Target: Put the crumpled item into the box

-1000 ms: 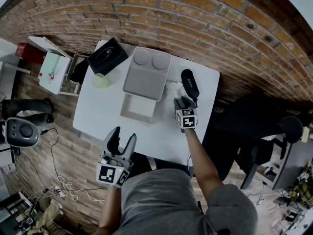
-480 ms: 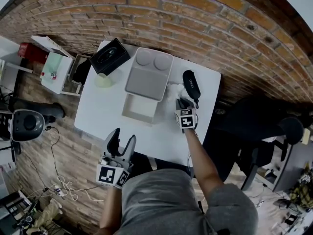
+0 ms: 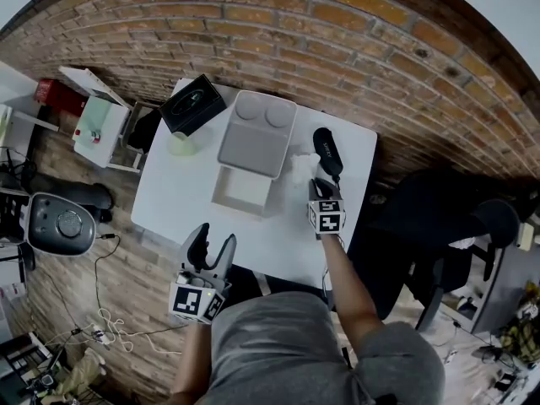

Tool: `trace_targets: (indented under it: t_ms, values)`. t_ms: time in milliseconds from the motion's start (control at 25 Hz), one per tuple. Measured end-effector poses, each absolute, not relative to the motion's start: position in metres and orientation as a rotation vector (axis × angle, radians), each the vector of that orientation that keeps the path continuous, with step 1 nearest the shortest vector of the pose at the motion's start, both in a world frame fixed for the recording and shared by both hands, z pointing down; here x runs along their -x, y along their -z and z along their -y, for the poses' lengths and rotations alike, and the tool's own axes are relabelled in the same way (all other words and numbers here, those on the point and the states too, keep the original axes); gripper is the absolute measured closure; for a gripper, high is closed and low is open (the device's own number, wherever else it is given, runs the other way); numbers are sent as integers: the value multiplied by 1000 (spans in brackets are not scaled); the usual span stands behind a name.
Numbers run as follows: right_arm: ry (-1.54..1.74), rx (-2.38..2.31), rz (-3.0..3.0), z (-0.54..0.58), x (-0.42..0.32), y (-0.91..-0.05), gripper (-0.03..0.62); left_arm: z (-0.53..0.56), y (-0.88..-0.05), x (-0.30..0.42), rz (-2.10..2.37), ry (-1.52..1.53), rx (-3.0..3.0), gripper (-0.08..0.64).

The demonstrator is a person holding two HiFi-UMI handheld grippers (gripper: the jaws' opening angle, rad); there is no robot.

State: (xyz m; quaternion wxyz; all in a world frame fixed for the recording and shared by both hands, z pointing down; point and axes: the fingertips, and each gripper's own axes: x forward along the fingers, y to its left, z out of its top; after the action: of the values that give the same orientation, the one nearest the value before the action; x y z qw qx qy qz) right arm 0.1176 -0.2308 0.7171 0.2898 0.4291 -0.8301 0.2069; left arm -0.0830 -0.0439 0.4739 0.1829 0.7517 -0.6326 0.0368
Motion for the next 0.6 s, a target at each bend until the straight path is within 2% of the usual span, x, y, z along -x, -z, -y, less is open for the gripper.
trace_targets:
  t_ms: [600]
  values:
    - [-459, -1068, 2391, 201, -91, -648, 552, 34, -463, 86, 1853, -91, -2127, 313]
